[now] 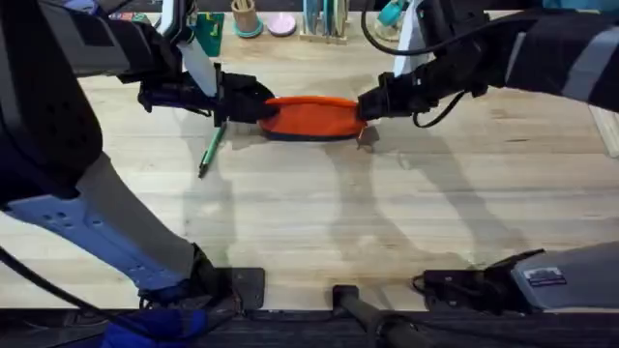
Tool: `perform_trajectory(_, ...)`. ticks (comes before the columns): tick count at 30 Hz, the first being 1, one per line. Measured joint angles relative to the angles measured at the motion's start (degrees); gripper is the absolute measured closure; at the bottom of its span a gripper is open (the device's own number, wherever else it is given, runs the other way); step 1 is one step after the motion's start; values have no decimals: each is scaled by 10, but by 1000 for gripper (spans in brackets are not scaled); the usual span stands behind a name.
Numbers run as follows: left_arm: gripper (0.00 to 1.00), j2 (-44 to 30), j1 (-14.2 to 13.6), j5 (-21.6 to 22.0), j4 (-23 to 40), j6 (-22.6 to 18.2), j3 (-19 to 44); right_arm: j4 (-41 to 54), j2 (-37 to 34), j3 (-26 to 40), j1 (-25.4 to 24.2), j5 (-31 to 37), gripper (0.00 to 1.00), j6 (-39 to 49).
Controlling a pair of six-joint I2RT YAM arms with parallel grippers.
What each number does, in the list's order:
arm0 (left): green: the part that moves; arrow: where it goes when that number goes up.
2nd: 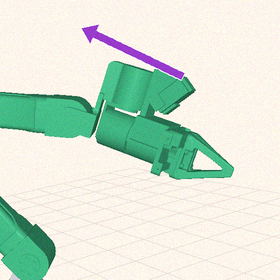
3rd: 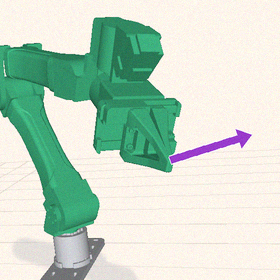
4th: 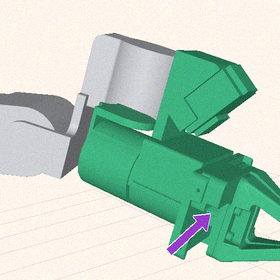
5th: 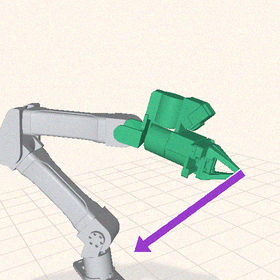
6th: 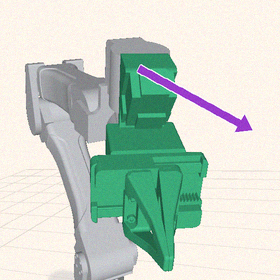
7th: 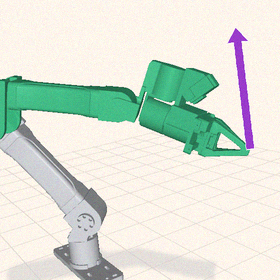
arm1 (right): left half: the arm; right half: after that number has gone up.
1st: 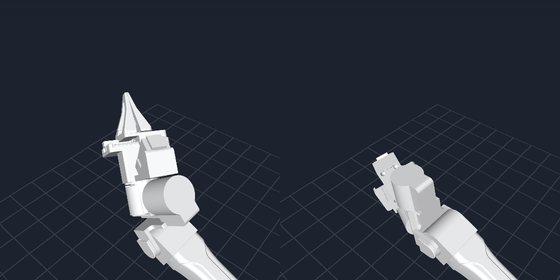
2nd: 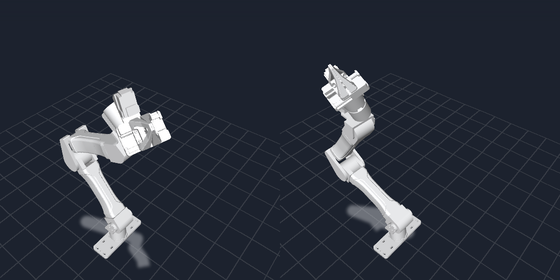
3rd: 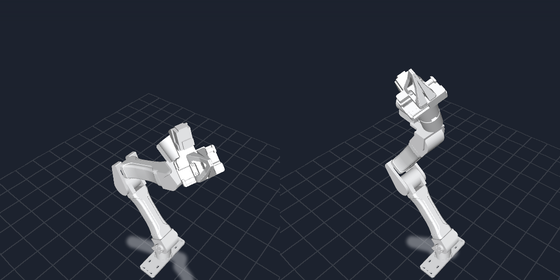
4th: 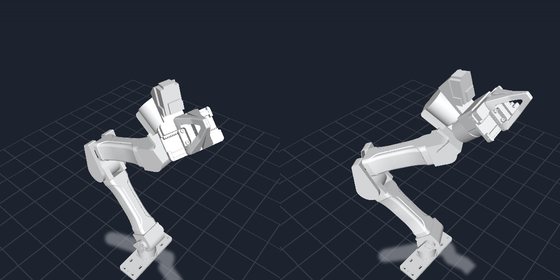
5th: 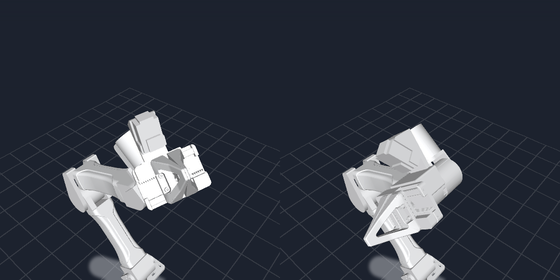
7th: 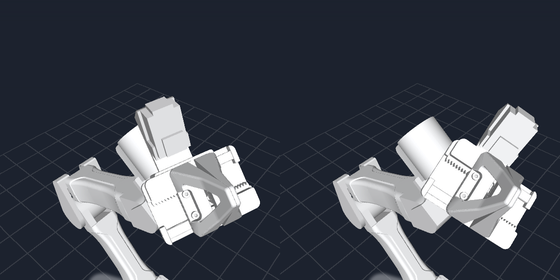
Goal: Unzip the bag, pick up the pens from the table one at a time and place them inside, then zip the bag closed.
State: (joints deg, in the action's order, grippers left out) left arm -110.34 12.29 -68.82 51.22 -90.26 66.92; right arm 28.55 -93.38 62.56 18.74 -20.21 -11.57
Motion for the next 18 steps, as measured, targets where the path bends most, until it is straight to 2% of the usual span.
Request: perform_trajectory(18, 959, 0, 0, 0, 0, 0, 0, 62, 0, 47, 0, 5, 970, 0)
